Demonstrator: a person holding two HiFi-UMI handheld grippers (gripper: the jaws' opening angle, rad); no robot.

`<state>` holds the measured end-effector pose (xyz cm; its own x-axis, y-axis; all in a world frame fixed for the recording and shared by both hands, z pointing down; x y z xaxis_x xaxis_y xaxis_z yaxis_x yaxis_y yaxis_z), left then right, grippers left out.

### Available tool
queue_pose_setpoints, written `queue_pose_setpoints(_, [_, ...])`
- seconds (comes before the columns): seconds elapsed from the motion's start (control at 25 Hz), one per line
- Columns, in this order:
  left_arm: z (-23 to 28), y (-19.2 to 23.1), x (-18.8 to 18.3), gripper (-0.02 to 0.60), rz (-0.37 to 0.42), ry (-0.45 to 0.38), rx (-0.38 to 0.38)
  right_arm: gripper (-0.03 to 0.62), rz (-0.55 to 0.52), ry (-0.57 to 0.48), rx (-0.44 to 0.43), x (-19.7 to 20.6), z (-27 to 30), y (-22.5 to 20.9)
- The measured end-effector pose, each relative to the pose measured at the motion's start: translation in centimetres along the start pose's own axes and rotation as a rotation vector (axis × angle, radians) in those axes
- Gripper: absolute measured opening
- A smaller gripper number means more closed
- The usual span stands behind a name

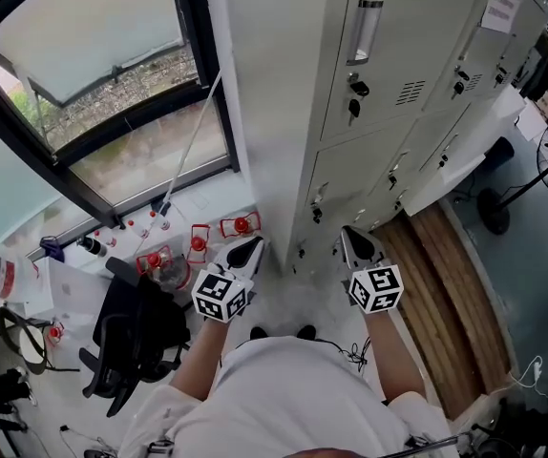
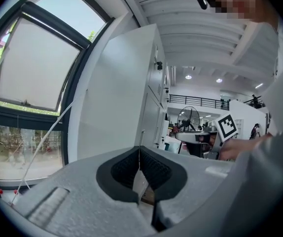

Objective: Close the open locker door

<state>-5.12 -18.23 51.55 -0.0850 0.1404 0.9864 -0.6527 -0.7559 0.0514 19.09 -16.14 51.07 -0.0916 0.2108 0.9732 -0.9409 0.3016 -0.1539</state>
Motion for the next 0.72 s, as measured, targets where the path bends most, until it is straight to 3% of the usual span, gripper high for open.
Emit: queue_pose_setpoints(0.72, [0.73,-0.16,0.2,0.015,-0.019,-0.001,0.04,0.003,-0.002,-0.01,0.013,-0.04,-0.89,0.22])
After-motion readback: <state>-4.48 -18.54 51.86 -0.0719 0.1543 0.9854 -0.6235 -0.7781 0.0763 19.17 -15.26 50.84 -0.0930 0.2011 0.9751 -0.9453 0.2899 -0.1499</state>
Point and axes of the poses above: the fingertips, and each gripper's own axes: z forward along the fingers, y to its left, x out of its underside, the point moved 5 cm from there along -z, backward along the fingers, and after that the axes turned 6 degrees about z, right-handed, at the moved point
